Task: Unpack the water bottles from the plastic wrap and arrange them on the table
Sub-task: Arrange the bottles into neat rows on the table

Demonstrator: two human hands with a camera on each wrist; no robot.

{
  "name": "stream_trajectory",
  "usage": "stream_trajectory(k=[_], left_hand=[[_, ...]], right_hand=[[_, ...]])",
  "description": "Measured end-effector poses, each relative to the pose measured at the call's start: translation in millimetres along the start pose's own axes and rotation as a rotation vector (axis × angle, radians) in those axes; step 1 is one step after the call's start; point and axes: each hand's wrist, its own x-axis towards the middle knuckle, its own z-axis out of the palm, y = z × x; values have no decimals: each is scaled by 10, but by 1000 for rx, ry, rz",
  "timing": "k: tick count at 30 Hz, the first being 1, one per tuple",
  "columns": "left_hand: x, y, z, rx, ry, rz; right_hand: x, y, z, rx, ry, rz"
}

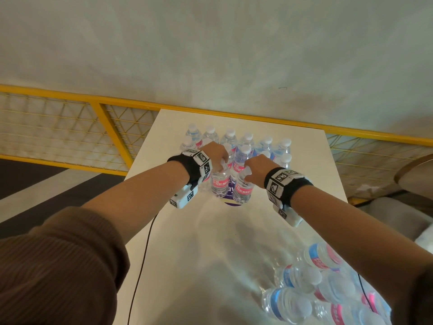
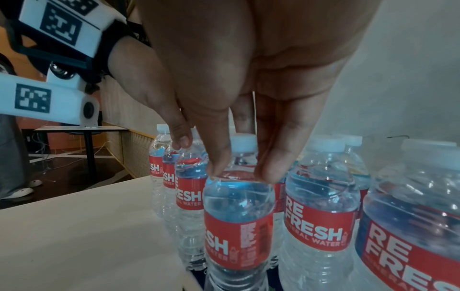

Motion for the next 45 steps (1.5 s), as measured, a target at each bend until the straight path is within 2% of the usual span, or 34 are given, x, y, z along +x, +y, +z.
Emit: stream_trajectory(k=[8,13,24,43,45], left_hand=[[12,-47,-7,2,-35,33],[19,-45,8,13,-13,49],[32,-35,44,9,-4,52],[-42,-6,90,-23,10,-19],[-109,21,47,-48,57,-57]], right_hand=[[26,-34,-43,26,5,-23],[77,-159,-22,13,22,-67],[150,-139,-38,23,19,-42],[70,-129,-19,34,-4,-39],[-6,-108,-77,60,-8,-27]])
